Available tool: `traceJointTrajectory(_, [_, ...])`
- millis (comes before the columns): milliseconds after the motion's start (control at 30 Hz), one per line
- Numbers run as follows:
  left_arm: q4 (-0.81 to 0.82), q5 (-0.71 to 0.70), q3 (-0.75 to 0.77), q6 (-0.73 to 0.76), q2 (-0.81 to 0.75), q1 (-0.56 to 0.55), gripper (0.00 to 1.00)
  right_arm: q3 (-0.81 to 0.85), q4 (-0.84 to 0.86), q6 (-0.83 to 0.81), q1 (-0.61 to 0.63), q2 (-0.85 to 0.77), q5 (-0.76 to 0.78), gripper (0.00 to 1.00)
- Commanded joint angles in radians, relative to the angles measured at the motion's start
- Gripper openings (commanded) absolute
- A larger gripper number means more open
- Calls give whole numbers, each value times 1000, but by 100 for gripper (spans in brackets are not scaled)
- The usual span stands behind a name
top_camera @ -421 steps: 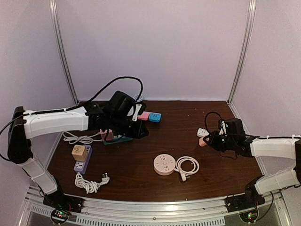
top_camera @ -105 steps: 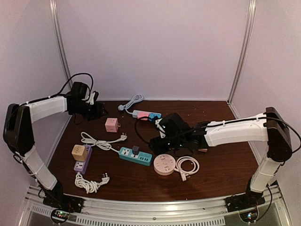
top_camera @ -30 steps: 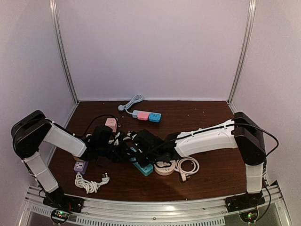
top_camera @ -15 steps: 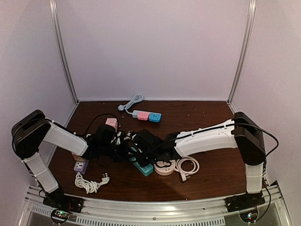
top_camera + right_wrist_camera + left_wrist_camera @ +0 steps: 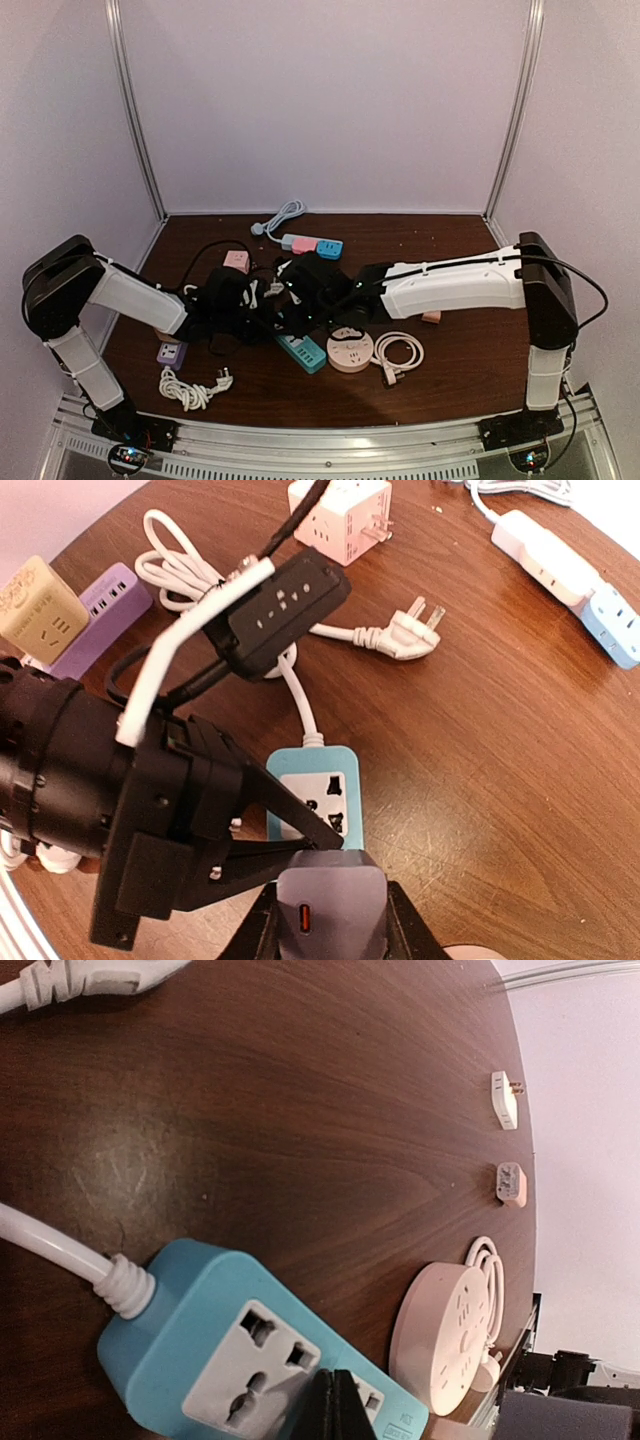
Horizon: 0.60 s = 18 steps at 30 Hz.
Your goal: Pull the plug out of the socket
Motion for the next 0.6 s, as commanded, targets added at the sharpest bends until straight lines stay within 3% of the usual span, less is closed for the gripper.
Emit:
traceJointTrajectory(0, [-249, -87, -45, 22, 52, 2, 0, 21, -8, -7, -2, -60, 42, 7])
traceJointTrajectory(300, [-294, -81, 67, 82, 21, -3, 0, -73, -24, 37, -65, -177, 47, 6])
traceJointTrajectory(567, [-467, -85, 313, 238, -23, -19, 0, -204, 3, 117, -150, -258, 16, 7])
